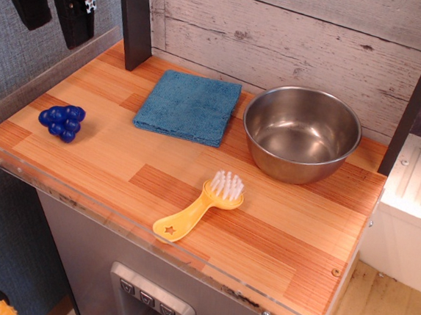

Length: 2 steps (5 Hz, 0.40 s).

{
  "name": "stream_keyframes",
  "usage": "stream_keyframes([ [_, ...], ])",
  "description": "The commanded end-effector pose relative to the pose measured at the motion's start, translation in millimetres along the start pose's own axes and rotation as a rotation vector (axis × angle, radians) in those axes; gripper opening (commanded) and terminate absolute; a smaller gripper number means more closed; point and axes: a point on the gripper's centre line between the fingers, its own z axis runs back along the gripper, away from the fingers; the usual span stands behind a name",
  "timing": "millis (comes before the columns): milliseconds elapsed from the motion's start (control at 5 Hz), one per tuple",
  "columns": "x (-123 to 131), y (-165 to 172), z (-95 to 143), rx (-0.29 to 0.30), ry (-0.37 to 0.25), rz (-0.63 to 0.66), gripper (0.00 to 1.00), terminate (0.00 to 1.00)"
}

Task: Move the berries to the left edge of the counter.

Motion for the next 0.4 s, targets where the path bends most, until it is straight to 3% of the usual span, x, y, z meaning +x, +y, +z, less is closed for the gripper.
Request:
stream_keyframes([
  [0, -8.3, -7.1, 22.2, 0.068, -0.060, 0.029, 1.00, 0.00],
  [200, -8.3, -7.1, 22.2, 0.068, -0.060, 0.029, 1.00, 1.00],
])
